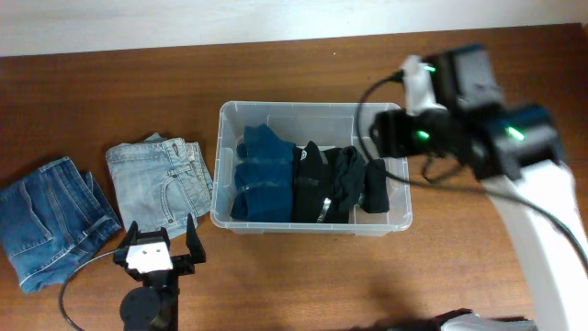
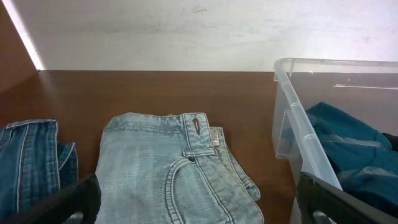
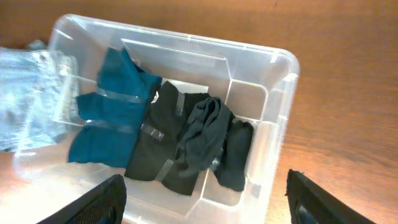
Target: Pack container
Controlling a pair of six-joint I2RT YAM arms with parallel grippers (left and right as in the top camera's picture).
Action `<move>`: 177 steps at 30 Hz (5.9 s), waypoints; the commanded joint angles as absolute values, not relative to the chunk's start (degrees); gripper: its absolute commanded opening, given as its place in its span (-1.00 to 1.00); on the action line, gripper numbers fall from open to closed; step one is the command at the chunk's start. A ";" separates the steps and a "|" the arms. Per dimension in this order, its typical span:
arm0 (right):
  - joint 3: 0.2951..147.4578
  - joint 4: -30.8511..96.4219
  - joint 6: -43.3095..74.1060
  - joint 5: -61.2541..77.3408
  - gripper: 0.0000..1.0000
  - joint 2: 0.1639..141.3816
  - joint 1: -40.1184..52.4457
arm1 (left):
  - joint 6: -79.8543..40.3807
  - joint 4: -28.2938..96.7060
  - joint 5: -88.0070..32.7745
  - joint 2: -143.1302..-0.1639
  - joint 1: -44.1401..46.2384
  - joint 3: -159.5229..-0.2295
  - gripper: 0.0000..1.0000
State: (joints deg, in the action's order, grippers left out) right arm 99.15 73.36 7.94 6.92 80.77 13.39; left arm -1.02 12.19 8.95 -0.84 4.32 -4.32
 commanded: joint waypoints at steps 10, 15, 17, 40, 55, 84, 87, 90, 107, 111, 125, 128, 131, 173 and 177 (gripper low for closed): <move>100.40 82.78 7.77 7.53 0.97 56.16 13.10 | 0.05 11.94 8.75 -0.40 4.08 -3.77 0.99; 100.40 83.85 7.75 7.51 0.97 51.31 13.10 | 0.05 11.94 8.75 -0.40 4.08 -3.77 0.99; 100.40 84.53 7.73 7.44 0.97 50.30 13.10 | 0.05 11.94 8.75 -0.40 4.08 -3.77 0.99; 83.55 78.22 7.73 3.27 0.97 28.75 10.87 | 0.05 11.97 8.78 -0.40 4.08 -3.77 0.99; 37.82 38.57 7.73 0.36 0.97 3.84 5.43 | 0.05 11.97 8.78 -0.40 4.08 -3.77 0.99; 0.67 3.38 7.73 -3.27 0.98 0.19 5.43 | 0.05 11.94 8.75 -0.40 4.08 -3.77 0.99; 0.32 4.32 6.72 -3.33 0.97 0.21 5.43 | 0.05 11.97 8.78 -0.40 4.08 -3.77 0.99; 0.32 4.29 4.62 -3.33 0.97 0.19 5.43 | 0.05 11.97 8.75 -0.40 4.08 -3.77 0.99; 0.32 4.29 4.71 -3.29 0.97 0.21 5.43 | 0.05 11.97 8.75 -0.40 4.08 -3.77 0.99; 0.32 4.29 4.71 -3.29 0.98 0.21 5.43 | 0.05 11.94 8.78 -0.40 4.08 -3.77 0.99; 0.32 4.29 4.71 -3.29 0.97 0.21 5.43 | -0.08 5.28 1.15 -0.60 4.08 -9.37 0.99; 0.32 4.29 4.71 -3.29 0.96 0.21 5.43 | -0.40 14.46 1.23 -2.57 4.08 -17.19 0.99; 0.32 4.29 4.69 -3.29 0.96 0.21 5.43 | -0.36 24.27 1.48 -7.29 4.08 -26.04 0.99; 0.32 4.27 4.71 -3.29 0.97 0.21 5.43 | -33.08 55.88 10.24 -68.88 -5.28 -54.81 0.99; 0.32 4.29 4.71 -3.29 0.97 0.21 5.43 | -31.11 54.63 5.17 -70.39 -10.26 -54.63 0.99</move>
State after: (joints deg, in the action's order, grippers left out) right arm 0.78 4.21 4.97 -2.37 0.80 5.93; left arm -33.19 55.20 10.26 -69.47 -6.85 -54.24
